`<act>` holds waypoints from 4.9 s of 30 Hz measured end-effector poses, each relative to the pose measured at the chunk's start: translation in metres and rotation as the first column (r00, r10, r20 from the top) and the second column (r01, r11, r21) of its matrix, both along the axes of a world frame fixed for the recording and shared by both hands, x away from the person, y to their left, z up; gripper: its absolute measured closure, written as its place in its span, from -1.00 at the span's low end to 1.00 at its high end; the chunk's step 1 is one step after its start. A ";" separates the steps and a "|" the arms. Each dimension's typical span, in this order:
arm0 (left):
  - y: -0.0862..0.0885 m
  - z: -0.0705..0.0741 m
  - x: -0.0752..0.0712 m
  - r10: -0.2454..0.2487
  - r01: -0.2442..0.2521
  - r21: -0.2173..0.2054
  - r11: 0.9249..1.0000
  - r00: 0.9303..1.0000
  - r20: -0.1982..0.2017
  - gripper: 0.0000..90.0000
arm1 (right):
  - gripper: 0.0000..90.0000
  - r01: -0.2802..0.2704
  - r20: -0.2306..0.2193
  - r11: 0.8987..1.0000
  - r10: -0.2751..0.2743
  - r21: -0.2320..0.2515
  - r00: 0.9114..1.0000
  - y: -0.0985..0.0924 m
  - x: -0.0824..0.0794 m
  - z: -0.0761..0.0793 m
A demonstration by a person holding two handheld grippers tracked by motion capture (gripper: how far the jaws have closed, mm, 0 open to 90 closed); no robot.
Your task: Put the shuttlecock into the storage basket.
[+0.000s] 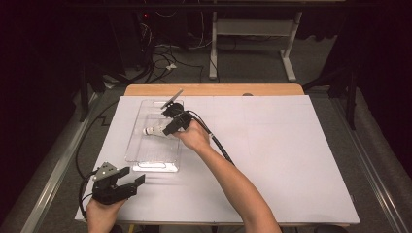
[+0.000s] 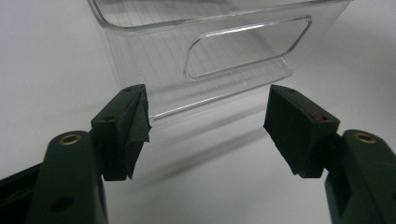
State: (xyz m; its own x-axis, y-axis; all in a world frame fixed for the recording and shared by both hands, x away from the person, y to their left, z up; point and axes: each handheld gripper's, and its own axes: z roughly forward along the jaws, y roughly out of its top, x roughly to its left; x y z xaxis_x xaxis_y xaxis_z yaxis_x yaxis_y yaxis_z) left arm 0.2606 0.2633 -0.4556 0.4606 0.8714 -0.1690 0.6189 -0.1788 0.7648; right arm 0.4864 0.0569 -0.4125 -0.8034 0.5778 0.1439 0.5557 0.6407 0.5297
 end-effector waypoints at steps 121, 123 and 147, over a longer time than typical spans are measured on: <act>0.000 -0.001 0.001 0.015 -0.015 0.007 1.000 1.000 -0.010 -0.29 | 0.22 0.175 0.132 0.976 -0.192 0.128 0.973 -0.153 -0.031 0.013; 0.000 -0.001 0.001 0.014 -0.014 0.007 1.000 1.000 -0.009 -0.29 | 0.21 0.180 0.125 0.975 -0.196 0.127 0.973 -0.155 -0.032 0.011; 0.000 -0.001 0.001 0.018 -0.018 0.006 1.000 1.000 -0.009 -0.30 | 0.20 0.211 0.125 0.969 -0.227 0.128 0.966 -0.184 -0.042 0.001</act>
State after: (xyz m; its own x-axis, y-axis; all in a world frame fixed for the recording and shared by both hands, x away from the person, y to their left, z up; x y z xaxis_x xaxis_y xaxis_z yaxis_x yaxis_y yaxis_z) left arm 0.2613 0.2628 -0.4562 0.4435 0.8804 -0.1678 0.6289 -0.1723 0.7582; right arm 0.4443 -0.1269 -0.4112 -0.6760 0.7279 0.1151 0.5920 0.4433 0.6731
